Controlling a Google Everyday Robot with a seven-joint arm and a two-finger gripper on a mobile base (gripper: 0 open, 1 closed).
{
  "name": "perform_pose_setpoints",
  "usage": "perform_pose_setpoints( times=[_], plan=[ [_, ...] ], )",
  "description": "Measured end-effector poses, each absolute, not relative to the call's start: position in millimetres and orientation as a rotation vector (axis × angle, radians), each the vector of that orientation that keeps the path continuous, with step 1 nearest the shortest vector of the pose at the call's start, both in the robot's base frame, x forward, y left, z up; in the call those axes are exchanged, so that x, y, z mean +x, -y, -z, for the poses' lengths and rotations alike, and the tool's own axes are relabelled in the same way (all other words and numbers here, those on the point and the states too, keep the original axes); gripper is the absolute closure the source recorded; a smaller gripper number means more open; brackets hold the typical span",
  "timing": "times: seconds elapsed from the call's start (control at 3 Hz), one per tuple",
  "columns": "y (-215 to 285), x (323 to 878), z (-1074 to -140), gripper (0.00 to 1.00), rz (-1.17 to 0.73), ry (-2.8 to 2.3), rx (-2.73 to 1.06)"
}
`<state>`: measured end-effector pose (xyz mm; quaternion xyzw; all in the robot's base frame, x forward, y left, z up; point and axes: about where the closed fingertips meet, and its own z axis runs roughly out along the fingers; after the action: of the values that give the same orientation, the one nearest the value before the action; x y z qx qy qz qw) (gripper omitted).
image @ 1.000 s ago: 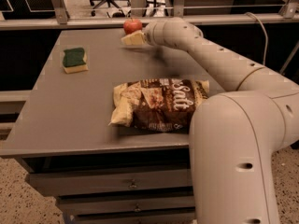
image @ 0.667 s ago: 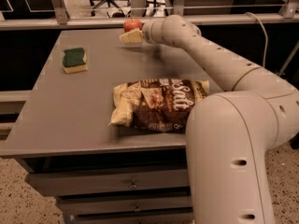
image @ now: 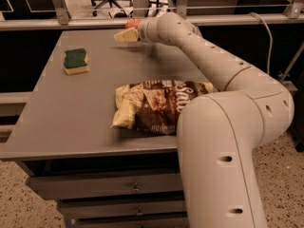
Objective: Move apple near sponge
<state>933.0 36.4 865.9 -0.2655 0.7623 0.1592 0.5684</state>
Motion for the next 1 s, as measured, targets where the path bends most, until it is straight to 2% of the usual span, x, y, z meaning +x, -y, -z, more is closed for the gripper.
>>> perform_pose_setpoints(
  times=[0.33,0.67,1.0],
  plan=[
    [-53.6,939.0,-864.8,0.25,-0.391,-1.8,-0.622],
    [-57.8,939.9,-866.3,0.56,-0.399,-1.804,-0.622],
    [-54.9,936.4,-871.9,0.79,-0.401,-1.799,-0.62]
  ],
)
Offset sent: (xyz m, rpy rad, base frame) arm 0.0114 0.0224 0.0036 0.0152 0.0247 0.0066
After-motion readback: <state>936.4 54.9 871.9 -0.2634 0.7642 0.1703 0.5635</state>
